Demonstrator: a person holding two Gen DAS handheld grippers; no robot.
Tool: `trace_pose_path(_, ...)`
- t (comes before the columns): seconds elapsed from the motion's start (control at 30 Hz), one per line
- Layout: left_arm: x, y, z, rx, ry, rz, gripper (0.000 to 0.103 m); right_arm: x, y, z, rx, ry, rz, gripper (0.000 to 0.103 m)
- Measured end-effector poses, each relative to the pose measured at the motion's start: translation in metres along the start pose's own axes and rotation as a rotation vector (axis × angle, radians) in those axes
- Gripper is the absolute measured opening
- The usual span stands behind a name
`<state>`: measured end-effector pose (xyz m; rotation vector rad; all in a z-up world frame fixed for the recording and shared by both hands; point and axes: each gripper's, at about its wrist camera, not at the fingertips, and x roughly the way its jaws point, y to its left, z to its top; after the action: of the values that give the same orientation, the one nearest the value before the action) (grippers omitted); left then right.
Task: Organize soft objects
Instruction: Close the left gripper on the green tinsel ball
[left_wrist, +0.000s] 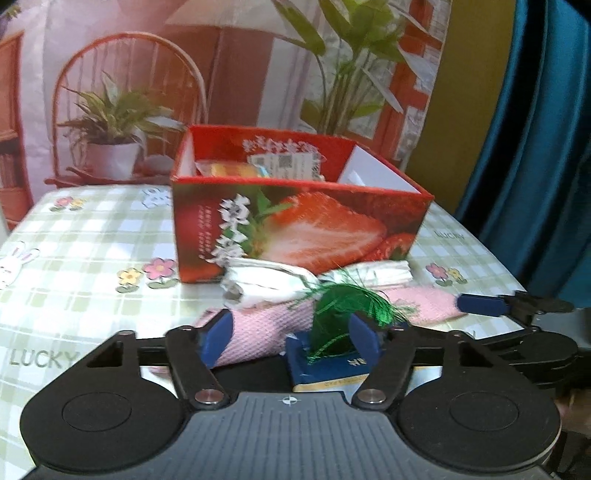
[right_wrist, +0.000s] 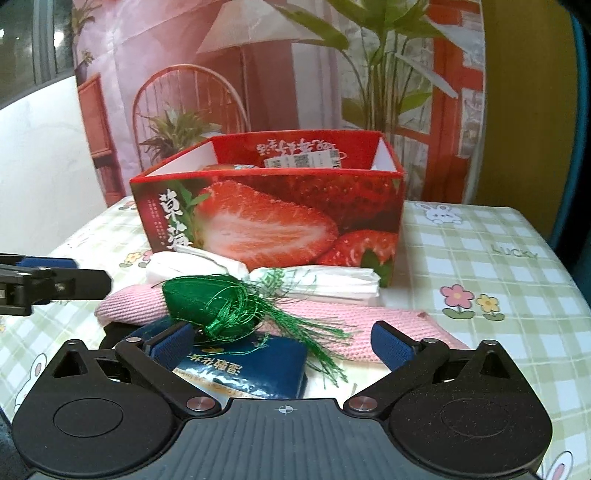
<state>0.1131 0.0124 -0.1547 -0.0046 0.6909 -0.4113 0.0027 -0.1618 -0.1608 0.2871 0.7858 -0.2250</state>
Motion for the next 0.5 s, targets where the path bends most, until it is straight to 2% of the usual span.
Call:
trace_pose_path(0.1, 0.010, -0.002, 0.002, -0.007, 0.026, -0.028, 0.058, 0.004, 0.002, 0.000, -0.020, 0.003, 0.028, 0.081)
trace_pose_path(0.27, 0.025, -0.007, 0.010, -0.008, 0.046, -0.058, 0.057, 0.013, 0.006, 0.000, -0.042, 0.016, 0.096, 0.067)
trace_pose_path(0.5, 0.052, -0.014, 0.016, -0.030, 0.109, -0.119, 0.057, 0.028, 0.010, 0.003, -0.060, 0.035, 0.138, 0.067)
